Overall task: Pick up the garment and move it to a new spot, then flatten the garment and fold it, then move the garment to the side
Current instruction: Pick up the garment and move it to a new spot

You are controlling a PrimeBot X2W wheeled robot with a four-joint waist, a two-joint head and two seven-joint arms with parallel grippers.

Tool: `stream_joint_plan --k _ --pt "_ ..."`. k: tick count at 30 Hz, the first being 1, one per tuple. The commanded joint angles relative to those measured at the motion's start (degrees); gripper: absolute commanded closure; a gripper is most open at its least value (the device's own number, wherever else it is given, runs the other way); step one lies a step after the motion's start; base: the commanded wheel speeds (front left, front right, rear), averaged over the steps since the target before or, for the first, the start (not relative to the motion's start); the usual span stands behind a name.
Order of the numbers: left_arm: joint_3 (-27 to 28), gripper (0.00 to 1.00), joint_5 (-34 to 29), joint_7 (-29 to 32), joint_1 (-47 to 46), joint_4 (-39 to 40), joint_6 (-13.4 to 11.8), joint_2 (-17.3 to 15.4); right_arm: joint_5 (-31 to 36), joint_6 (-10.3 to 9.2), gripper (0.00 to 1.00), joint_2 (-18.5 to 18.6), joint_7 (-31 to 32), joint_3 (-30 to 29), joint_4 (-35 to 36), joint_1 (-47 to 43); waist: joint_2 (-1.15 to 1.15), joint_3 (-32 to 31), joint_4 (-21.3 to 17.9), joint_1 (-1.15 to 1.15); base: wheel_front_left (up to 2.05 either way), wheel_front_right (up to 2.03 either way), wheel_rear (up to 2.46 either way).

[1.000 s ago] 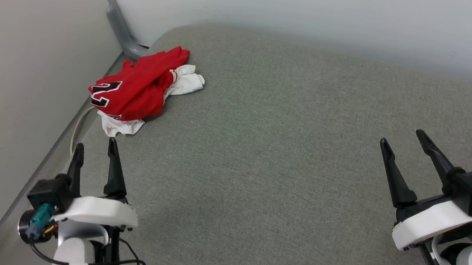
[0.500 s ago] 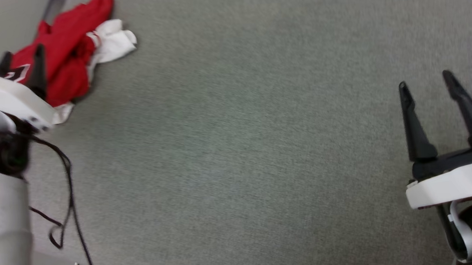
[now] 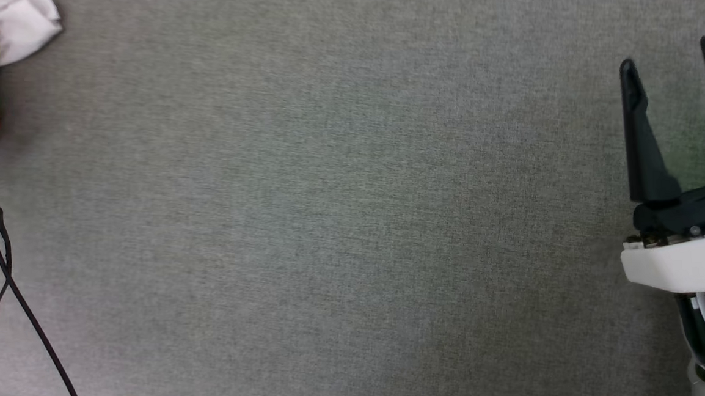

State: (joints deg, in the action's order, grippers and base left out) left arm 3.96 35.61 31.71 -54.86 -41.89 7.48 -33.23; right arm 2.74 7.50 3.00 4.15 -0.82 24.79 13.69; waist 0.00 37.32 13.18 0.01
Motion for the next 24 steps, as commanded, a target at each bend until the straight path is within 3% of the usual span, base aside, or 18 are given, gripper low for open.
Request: stream_joint_plan --k 1,8,9,11,17,24 --pt "-0.2 0.00 0.7 2.2 -1.0 -1.2 -0.3 -0.3 -0.2 -0.02 0.00 0.3 0.2 0.1 1.0 1.3 0.00 2.3 -1.0 -0.01 0.00 0.00 0.00" --pt "0.4 0.00 2.8 8.3 -1.0 -5.7 -2.6 0.4 -0.7 -0.02 0.00 0.9 0.2 0.6 2.4 2.5 0.00 3.5 -1.2 -0.01 0.00 0.00 0.00" --pt "0.5 0.16 3.0 8.9 -0.8 -6.1 -3.0 0.4 -0.9 -0.02 0.00 0.9 0.1 0.7 2.4 2.7 0.00 3.5 -1.3 -0.01 0.00 0.00 0.00" --pt "0.6 1.00 3.1 8.5 -0.3 -6.2 -3.5 0.4 -0.9 -0.02 0.00 1.1 -0.1 0.6 2.3 2.8 0.00 3.4 -1.3 -0.01 0.00 0.00 0.00" --pt "0.9 1.00 1.3 1.4 0.5 -4.0 -4.4 -0.2 -1.4 -0.02 0.00 0.8 -0.8 -0.2 1.1 1.7 0.00 0.8 -1.0 -0.01 0.00 0.00 0.00" --pt "-0.1 1.00 -1.2 -8.2 1.5 -1.3 -4.0 0.3 -2.3 -0.02 0.00 0.2 -2.3 -0.7 -1.9 -0.4 0.00 -6.5 -0.4 -0.01 0.00 0.00 0.00"
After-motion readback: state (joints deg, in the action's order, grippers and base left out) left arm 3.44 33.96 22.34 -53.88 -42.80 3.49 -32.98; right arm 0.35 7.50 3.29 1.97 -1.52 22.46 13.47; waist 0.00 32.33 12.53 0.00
